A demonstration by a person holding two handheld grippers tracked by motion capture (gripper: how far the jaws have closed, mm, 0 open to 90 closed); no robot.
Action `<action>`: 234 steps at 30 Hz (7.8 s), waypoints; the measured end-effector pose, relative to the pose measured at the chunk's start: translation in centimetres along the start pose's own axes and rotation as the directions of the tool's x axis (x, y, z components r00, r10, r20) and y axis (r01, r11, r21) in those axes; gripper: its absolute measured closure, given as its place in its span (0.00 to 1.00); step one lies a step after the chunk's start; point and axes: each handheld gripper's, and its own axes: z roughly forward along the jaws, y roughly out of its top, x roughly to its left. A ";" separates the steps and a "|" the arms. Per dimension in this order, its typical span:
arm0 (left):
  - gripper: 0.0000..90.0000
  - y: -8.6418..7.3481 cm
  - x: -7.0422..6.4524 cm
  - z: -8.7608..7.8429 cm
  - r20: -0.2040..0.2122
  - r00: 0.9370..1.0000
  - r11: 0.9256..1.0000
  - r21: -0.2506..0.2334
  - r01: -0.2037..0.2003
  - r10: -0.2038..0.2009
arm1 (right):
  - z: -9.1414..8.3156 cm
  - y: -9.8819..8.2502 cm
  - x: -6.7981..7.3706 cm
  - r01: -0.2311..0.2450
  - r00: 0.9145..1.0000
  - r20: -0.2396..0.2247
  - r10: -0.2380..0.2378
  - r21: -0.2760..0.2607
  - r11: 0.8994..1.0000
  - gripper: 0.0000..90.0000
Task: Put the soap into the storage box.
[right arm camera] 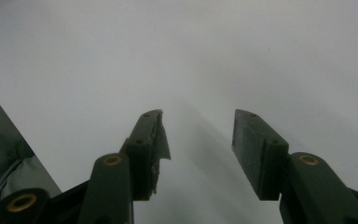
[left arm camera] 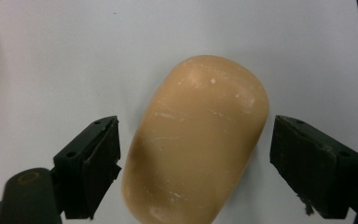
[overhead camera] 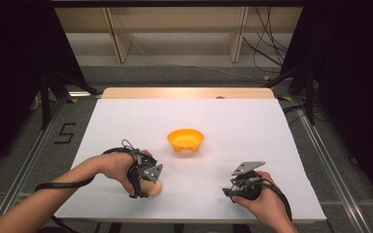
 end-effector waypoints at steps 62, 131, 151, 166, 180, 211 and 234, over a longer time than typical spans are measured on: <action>0.35 -0.5 -0.4 -0.7 -0.010 0.952 0.952 -0.001 0.305 -0.305 | 0.1 -0.2 0.1 -0.017 1.000 -0.005 0.017 0.002 1.000 0.60; 0.35 0.3 3.0 -4.3 -0.042 0.930 0.929 -0.075 0.363 -0.366 | -0.7 -0.3 -0.1 -0.090 0.995 0.026 0.092 -0.078 0.993 0.60; 0.35 0.7 4.2 -4.6 -0.059 0.931 0.931 -0.084 0.356 -0.361 | -0.8 -0.3 -0.2 -0.082 0.996 0.027 0.084 -0.069 0.994 0.60; 0.35 1.0 4.7 -4.8 -0.062 0.926 0.925 -0.108 0.366 -0.373 | -0.8 -0.3 -0.2 -0.073 0.997 0.033 0.076 -0.073 0.995 0.59; 0.35 1.2 5.5 -5.0 -0.066 0.932 0.932 -0.095 0.350 -0.357 | -0.8 -0.3 -0.2 -0.094 0.995 0.025 0.096 -0.076 0.993 0.59; 0.35 2.0 6.8 -5.8 -0.083 0.930 0.931 -0.104 0.350 -0.359 | -0.7 -0.3 -0.4 -0.065 0.997 0.040 0.070 -0.104 0.992 0.59; 0.35 2.3 7.4 -6.1 -0.088 0.930 0.932 -0.101 0.347 -0.356 | -0.7 -0.3 -0.4 -0.076 0.996 0.040 0.080 -0.101 0.992 0.59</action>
